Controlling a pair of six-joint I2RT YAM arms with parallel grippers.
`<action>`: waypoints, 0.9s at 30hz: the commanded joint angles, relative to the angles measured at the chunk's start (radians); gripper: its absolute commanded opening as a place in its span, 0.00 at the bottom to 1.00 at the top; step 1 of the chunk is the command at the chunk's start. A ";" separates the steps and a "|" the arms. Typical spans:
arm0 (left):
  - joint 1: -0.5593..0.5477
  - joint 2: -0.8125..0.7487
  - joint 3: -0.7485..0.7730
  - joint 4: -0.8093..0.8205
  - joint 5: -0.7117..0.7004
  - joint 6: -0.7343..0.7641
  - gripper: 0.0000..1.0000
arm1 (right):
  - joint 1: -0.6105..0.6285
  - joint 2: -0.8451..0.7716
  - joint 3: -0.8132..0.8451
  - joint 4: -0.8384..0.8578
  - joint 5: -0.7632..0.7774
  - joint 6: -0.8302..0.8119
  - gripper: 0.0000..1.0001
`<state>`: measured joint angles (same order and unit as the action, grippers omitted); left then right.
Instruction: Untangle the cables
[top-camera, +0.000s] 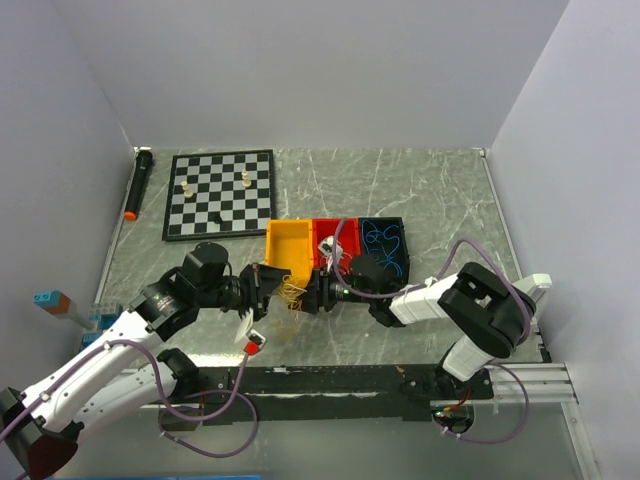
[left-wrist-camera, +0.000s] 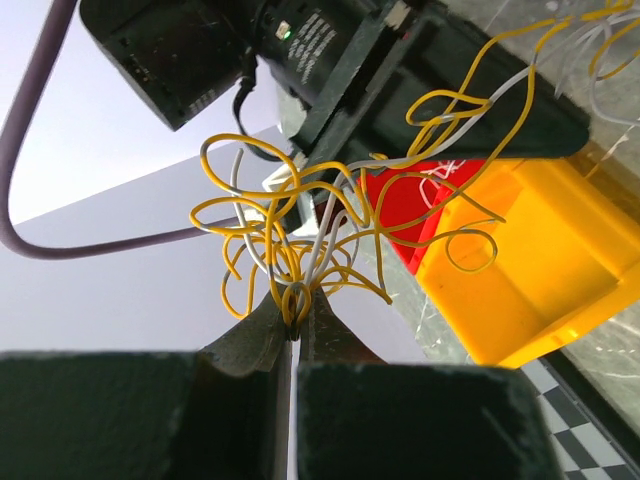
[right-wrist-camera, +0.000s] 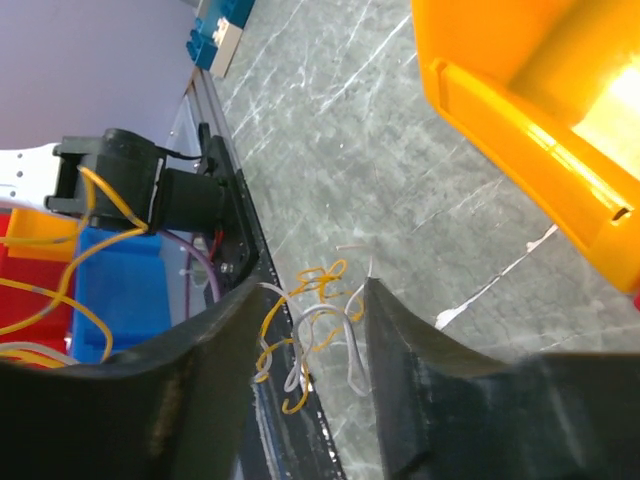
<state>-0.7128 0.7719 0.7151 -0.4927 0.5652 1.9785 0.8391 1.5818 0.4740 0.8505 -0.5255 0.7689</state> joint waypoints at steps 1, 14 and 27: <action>-0.002 -0.002 0.038 0.039 -0.001 0.373 0.01 | 0.009 0.011 0.035 0.024 -0.019 0.003 0.45; -0.002 0.023 0.052 -0.018 -0.171 0.148 0.01 | -0.063 -0.317 -0.048 -0.249 0.140 -0.097 0.00; 0.001 0.168 0.103 -0.613 -0.324 -0.196 0.05 | -0.100 -0.870 0.164 -0.814 0.490 -0.395 0.00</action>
<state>-0.7120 0.9455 0.8345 -0.9352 0.2615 1.8706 0.7452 0.7994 0.5426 0.1890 -0.1421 0.4713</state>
